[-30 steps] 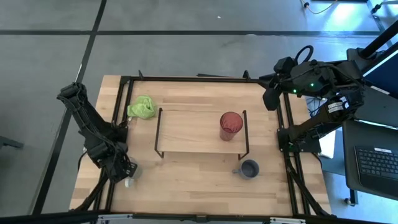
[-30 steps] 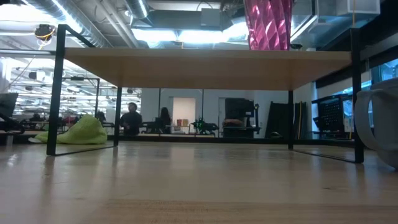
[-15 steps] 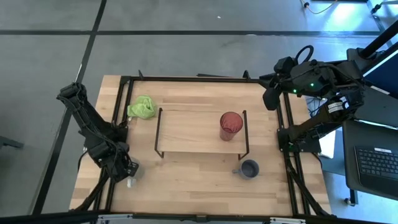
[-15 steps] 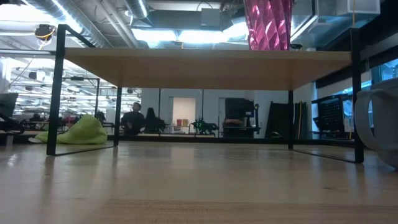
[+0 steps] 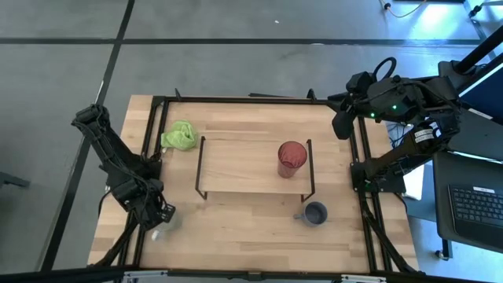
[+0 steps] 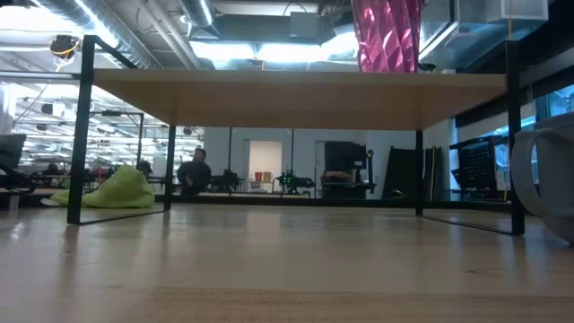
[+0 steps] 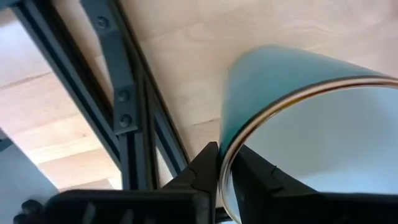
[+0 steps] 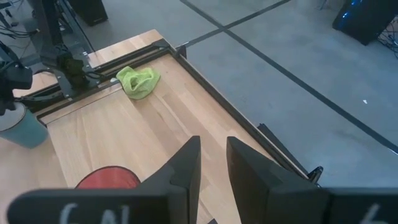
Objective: Stack small to large cups/mugs on shelf
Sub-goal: Put the white mug on the shelf
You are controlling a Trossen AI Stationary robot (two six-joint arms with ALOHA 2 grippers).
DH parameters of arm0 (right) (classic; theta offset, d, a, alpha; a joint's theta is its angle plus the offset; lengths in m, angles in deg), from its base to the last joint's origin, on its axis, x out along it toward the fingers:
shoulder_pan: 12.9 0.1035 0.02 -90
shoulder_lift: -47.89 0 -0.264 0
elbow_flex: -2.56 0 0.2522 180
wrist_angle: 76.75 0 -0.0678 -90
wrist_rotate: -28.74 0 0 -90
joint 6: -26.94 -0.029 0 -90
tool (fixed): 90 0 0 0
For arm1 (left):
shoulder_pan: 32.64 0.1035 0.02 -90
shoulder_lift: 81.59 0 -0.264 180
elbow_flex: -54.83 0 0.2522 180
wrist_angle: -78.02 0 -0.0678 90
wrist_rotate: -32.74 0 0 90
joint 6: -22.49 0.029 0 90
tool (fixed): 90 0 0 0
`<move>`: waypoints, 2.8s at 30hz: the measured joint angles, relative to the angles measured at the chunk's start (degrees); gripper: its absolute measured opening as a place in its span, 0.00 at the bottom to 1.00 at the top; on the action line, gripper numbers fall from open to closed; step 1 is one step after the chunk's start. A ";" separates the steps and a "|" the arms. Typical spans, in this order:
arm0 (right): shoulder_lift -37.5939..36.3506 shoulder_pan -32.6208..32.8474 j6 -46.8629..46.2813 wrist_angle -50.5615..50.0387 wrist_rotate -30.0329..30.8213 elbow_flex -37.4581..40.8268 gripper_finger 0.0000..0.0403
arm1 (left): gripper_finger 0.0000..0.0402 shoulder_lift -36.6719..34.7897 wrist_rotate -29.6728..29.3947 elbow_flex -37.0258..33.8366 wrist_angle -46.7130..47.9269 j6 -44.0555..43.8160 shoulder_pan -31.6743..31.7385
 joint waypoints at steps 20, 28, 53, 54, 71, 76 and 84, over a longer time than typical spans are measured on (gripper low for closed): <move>0.00 0.00 0.15 0.00 0.88 0.00 0.20 | 0.14 0.07 -4.76 -1.60 0.51 1.65 3.02; 0.00 0.00 0.30 0.00 0.92 -0.01 0.20 | 0.05 0.00 -4.88 -1.73 -0.05 1.99 3.99; 0.11 0.02 3.01 1.34 -1.25 -0.01 0.20 | 0.05 0.04 -6.28 -1.73 -0.94 2.97 5.65; 0.11 0.02 3.12 1.54 -1.25 -0.01 0.20 | 0.05 0.04 -6.52 -1.73 -0.96 3.20 5.65; 0.11 0.00 3.19 1.57 -1.27 0.00 0.20 | 0.05 0.04 -7.24 -1.73 -0.99 3.45 5.65; 0.11 0.02 3.18 1.57 -1.27 -0.01 0.20 | 0.05 -0.24 -7.00 -1.84 -2.27 3.02 5.65; 0.11 0.01 3.06 1.55 -1.29 0.00 0.20 | 0.05 -1.42 -5.66 -0.48 -3.15 2.49 7.69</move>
